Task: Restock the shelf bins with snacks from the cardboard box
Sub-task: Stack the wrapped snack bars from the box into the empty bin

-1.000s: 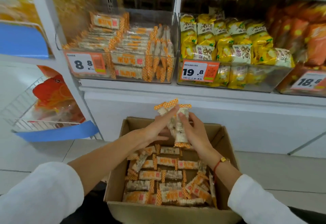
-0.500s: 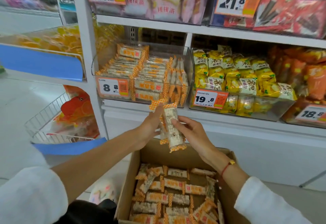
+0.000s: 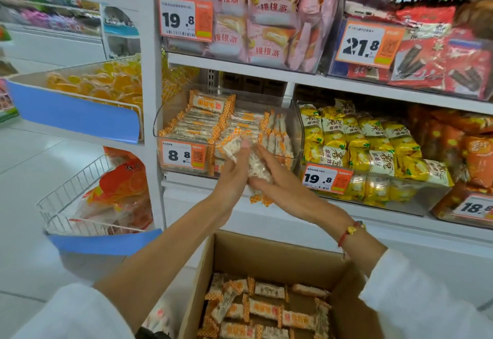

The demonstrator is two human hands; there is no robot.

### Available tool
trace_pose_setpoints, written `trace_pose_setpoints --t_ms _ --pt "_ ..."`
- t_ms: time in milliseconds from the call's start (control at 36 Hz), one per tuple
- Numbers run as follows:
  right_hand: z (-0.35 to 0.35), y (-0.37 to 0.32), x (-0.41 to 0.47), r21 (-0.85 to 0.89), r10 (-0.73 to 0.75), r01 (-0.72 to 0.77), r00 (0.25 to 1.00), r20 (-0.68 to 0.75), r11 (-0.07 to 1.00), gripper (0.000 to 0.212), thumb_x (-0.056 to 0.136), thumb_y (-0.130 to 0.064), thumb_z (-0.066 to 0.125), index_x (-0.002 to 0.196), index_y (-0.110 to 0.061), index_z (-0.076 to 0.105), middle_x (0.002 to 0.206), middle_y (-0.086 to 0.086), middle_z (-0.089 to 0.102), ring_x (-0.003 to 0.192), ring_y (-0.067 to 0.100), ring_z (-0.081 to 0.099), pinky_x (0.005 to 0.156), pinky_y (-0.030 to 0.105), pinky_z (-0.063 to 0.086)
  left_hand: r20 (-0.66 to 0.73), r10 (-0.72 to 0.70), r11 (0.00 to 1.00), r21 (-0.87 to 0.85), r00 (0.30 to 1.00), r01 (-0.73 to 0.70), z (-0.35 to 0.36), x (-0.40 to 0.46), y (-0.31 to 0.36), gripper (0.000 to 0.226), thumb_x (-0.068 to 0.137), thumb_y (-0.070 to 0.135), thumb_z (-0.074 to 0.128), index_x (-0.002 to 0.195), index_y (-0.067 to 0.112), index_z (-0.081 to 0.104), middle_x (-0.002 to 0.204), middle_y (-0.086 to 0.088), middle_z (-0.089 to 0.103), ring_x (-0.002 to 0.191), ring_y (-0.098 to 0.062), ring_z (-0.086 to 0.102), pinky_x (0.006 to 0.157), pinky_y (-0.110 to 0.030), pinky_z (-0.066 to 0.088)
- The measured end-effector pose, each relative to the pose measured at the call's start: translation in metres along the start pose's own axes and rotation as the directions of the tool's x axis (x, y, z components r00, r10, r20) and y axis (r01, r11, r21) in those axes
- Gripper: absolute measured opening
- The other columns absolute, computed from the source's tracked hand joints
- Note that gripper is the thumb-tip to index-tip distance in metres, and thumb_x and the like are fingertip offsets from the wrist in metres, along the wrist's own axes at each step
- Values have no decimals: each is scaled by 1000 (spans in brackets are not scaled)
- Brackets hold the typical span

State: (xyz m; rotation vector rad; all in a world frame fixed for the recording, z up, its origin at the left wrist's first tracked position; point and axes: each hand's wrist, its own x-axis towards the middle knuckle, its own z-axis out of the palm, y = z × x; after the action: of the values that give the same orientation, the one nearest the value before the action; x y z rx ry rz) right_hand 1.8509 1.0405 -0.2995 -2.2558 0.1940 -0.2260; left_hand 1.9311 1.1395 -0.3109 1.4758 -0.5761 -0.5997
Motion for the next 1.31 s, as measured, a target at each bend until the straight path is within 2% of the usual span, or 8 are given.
trace_pose_setpoints --t_ms 194,389,472,694,806,1000,1167,1306 --pt "-17 -16 65 134 -60 58 998 6 989 72 89 -27 66 148 -39 26 148 -13 34 129 6 39 90 10 38 -327 155 987 99 932 -129 -32 44 13 81 90 68 24 154 20 10 162 -2 3 148 -22 5 119 -49 10" --pt "-36 -7 164 15 -39 41 994 -104 999 74 84 -28 73 146 -37 35 149 -8 36 136 11 34 97 16 35 -587 597 769 614 547 -181 -115 97 -4 60 100 44 31 152 17 18 160 1 13 147 -19 10 117 -34 9" --pt "-39 0 209 -115 -56 47 995 -84 992 73 87 -21 70 147 -32 32 148 -5 36 125 15 48 79 5 41 -553 637 711 690 537 -134 -134 116 -17 59 103 30 35 154 18 8 161 3 4 148 -16 5 116 -32 8" --pt "-16 15 299 -337 -156 116 983 -94 934 66 84 -14 72 142 -13 42 141 6 48 126 19 46 89 9 31 -355 745 522 838 565 -162 -160 132 -47 69 98 45 25 154 12 2 161 0 -6 148 -11 -6 116 -17 0" --pt "3 27 315 -559 -122 40 986 -110 829 64 86 -36 63 145 -31 39 151 4 36 139 31 28 112 39 28 -360 751 536 823 554 -191 -159 133 -47 66 100 37 32 154 9 5 161 -4 -3 149 -16 -2 121 -31 8" --pt "6 23 313 -768 -201 64 976 -86 638 51 97 -43 37 147 -34 31 148 3 28 140 27 18 113 46 16 -397 755 565 798 522 -209 -154 135 -46 65 100 31 36 153 7 8 161 -6 1 149 -19 1 120 -41 15" --pt "2 15 304 -747 -317 52 923 -217 662 42 102 -29 37 144 -22 42 125 16 61 112 37 57 83 39 46 -380 764 547 810 521 -212 -155 134 -46 66 100 32 36 154 9 6 161 -3 0 149 -16 -2 120 -27 8" --pt "14 30 300 -733 -157 58 985 -68 678 50 105 -28 24 154 -20 13 161 2 13 148 24 9 119 41 7 -401 751 568 798 525 -203 -155 134 -46 67 99 33 37 154 12 5 162 -1 -1 148 -14 -2 118 -24 8"
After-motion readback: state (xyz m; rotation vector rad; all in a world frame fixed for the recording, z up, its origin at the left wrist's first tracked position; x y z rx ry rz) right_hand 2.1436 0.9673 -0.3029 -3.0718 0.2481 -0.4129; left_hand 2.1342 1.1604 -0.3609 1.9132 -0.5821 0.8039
